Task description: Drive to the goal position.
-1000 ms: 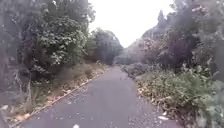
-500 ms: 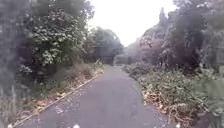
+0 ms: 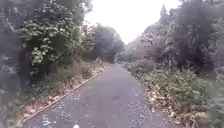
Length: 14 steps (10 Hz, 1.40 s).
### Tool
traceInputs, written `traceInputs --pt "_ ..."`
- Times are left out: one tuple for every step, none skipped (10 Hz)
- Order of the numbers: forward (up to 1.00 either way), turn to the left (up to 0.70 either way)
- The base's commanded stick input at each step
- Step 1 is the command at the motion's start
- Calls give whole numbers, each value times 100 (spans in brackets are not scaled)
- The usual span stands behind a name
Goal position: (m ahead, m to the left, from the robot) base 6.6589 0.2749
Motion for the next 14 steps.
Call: traceInputs --pt "60 0" --pt "60 0" --pt "60 0" --pt "60 0" --pt "60 0" --pt "60 0" --pt "60 0" --pt "60 0" --pt "60 0" --pt "60 0" --pt "60 0" --pt "60 0" --pt "60 0" --pt "60 0"
